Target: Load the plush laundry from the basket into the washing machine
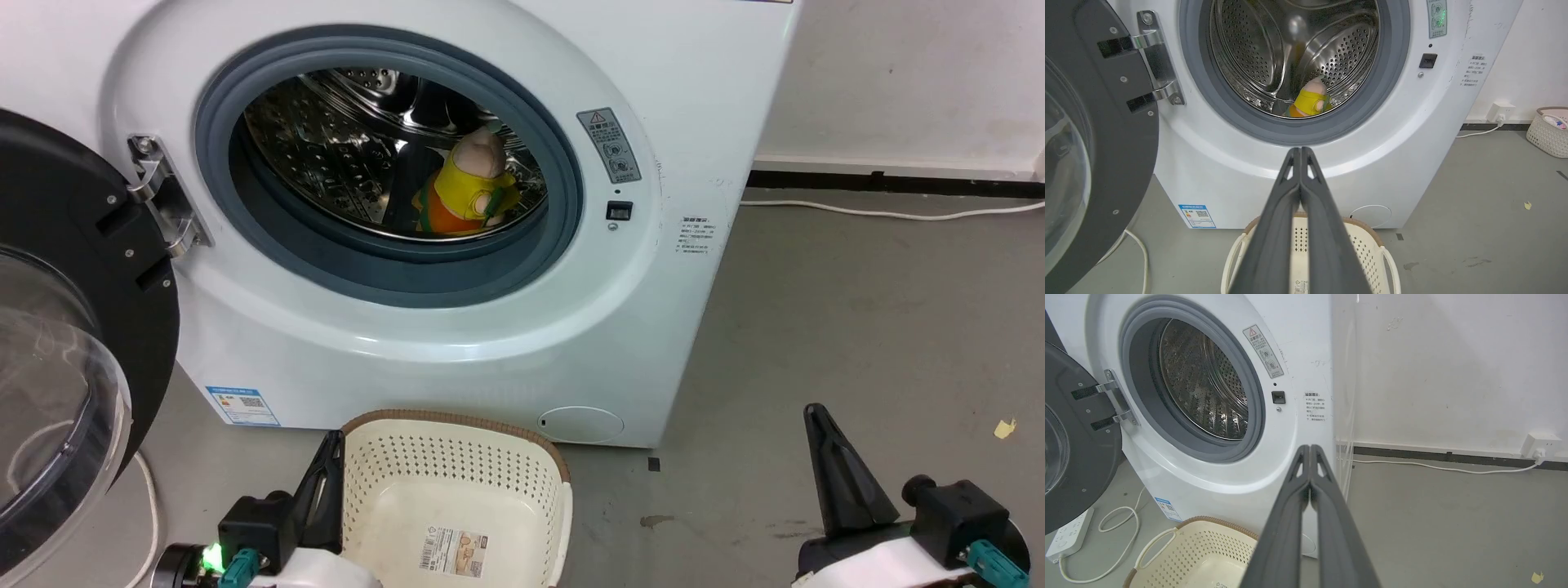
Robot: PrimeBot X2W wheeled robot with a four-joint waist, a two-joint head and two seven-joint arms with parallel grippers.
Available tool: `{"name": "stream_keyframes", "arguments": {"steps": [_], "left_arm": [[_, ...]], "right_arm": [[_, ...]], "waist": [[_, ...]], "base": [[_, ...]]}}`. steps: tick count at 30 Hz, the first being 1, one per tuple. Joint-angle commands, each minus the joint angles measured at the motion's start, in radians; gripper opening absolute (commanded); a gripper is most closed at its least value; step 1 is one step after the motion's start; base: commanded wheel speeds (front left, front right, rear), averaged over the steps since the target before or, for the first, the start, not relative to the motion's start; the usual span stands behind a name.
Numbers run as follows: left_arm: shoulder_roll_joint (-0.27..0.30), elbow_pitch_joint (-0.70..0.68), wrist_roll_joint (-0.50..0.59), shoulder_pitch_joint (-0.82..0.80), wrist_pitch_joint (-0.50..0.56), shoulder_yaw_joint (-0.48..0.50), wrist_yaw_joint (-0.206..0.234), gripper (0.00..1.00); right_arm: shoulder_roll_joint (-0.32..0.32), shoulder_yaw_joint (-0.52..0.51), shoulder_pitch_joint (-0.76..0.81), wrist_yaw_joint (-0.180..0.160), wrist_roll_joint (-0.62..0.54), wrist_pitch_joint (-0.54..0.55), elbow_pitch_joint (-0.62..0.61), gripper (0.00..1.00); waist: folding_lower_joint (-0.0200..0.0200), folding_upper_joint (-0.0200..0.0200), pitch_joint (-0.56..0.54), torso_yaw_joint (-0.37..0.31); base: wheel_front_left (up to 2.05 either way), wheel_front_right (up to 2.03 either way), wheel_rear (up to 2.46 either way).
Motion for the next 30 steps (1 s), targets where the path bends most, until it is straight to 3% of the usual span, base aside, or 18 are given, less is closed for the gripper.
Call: {"name": "stream_keyframes", "arguments": {"steps": [1,30], "left_arm": [[-0.006,-0.008,0.009,-0.005,0.005,0.006,0.005,0.0],[-0.02,-0.042,0.041,-0.01,0.062,0.028,0.01,0.0]], "right_arm": [[0.0,-0.003,-0.011,0.0,-0.009,0.005,0.002,0.0],[0.0,-0.014,-0.024,0.0,-0.05,0.062,0.003,0.0]], "waist": [[0.0,0.0,-0.001,0.0],[0.0,0.0,-0.011,0.001]], "base": [[0.0,0.0,0.0],[0.0,0.0,0.0]]}}
